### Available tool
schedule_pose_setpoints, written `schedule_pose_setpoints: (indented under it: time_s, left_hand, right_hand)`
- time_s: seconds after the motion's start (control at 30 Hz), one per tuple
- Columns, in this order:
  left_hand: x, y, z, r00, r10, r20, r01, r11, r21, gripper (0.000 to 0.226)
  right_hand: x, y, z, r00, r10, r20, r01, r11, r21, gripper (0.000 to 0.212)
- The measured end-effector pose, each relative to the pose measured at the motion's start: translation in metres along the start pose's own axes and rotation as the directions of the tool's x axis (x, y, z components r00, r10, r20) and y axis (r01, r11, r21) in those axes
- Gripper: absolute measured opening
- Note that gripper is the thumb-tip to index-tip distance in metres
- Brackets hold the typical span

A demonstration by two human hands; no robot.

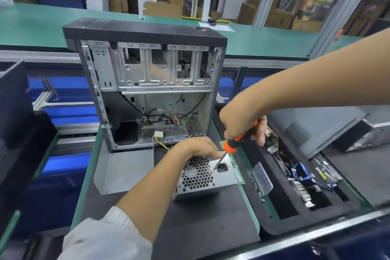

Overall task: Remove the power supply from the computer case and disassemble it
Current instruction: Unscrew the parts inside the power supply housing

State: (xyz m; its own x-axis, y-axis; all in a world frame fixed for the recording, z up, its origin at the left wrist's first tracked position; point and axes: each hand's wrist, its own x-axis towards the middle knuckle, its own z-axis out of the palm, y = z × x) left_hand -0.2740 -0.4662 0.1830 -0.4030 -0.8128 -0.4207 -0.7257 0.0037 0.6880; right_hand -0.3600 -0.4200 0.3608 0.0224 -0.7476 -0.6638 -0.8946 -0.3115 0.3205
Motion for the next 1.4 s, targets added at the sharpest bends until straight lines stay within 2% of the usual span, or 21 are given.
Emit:
schedule_pose_setpoints:
  time_s: [0.07,0.13,0.23,0.3,0.37,0.47,0.53,0.63,0.73,0.83,0.9,1.03,1.1,1.13,1.2,1.27,1.33,1.4]
  left_hand:
    - [0.0,-0.002,0.0,1.0,0.007,0.001,-0.007,1.0,0.014,0.051]
    - [0.001,-0.004,-0.001,1.0,0.012,0.013,-0.012,1.0,0.001,0.049]
    - [0.003,-0.007,0.0,1.0,0.018,0.02,-0.017,0.999,-0.05,0.034]
    - [0.004,-0.007,0.001,0.999,0.027,0.017,-0.026,0.997,-0.074,0.029]
    - [0.004,-0.008,0.001,0.999,0.035,0.023,-0.033,0.996,-0.08,0.024]
    - [0.004,-0.009,0.0,0.999,0.03,0.021,-0.027,0.991,-0.127,0.032]
    - [0.004,-0.009,0.001,1.0,0.017,0.009,-0.016,0.991,-0.131,0.046]
    - [0.009,-0.012,0.0,1.0,-0.013,-0.012,0.012,0.992,-0.129,0.047]
    - [0.012,-0.014,-0.001,1.0,-0.01,0.019,0.013,0.99,-0.143,0.034]
    - [0.015,-0.015,-0.003,1.0,-0.006,0.009,0.007,0.992,-0.13,0.02]
    - [0.016,-0.017,-0.003,1.0,-0.022,0.009,0.023,0.988,-0.156,0.028]
    - [0.019,-0.02,-0.005,0.999,-0.044,0.016,0.046,0.985,-0.167,0.046]
    - [0.019,-0.02,-0.006,0.999,-0.052,0.013,0.053,0.983,-0.177,0.046]
    - [0.02,-0.021,-0.007,0.998,-0.055,0.017,0.057,0.982,-0.178,0.046]
    - [0.02,-0.023,-0.008,0.998,-0.059,0.03,0.063,0.981,-0.183,0.046]
    - [0.019,-0.024,-0.008,0.997,-0.062,0.042,0.069,0.98,-0.186,0.039]
    - [0.02,-0.026,-0.008,0.997,-0.054,0.051,0.062,0.983,-0.175,0.039]
    - [0.02,-0.025,-0.008,0.999,-0.035,0.037,0.041,0.985,-0.168,0.045]
  right_hand:
    - [-0.009,-0.002,-0.005,0.988,-0.115,-0.099,0.089,0.968,-0.233,0.022]
    - [-0.015,-0.002,-0.002,0.942,-0.268,-0.201,0.162,0.89,-0.427,0.016]
    - [-0.016,-0.004,0.007,0.854,-0.425,-0.302,0.162,0.768,-0.62,0.027]
    - [-0.022,-0.006,0.011,0.849,-0.435,-0.3,0.148,0.741,-0.655,0.024]
    - [-0.024,-0.008,0.013,0.89,-0.373,-0.263,0.107,0.73,-0.675,0.024]
    - [-0.019,-0.008,0.015,0.92,-0.32,-0.226,0.05,0.668,-0.742,0.021]
    - [-0.018,-0.004,0.015,0.874,-0.382,-0.3,0.062,0.7,-0.711,0.012]
    - [-0.021,0.001,0.013,0.787,-0.455,-0.417,0.127,0.78,-0.613,0.026]
    - [-0.018,0.003,0.012,0.779,-0.453,-0.434,0.184,0.827,-0.532,0.043]
    - [-0.016,0.008,0.012,0.767,-0.392,-0.508,0.153,0.88,-0.449,0.057]
    - [-0.013,0.01,0.012,0.75,-0.355,-0.559,0.109,0.899,-0.424,0.06]
    - [-0.003,0.014,0.015,0.669,-0.391,-0.632,0.078,0.882,-0.464,0.043]
    - [-0.002,0.021,0.009,0.714,-0.415,-0.563,0.213,0.896,-0.391,0.016]
    - [0.0,0.024,0.006,0.738,-0.431,-0.518,0.304,0.899,-0.316,0.016]
    - [0.003,0.031,0.001,0.752,-0.47,-0.461,0.445,0.879,-0.171,0.029]
    - [0.009,0.035,0.001,0.736,-0.486,-0.471,0.492,0.862,-0.122,0.04]
    - [0.013,0.038,0.001,0.751,-0.418,-0.511,0.46,0.887,-0.048,0.066]
    - [0.016,0.038,0.002,0.722,-0.351,-0.597,0.38,0.921,-0.083,0.067]
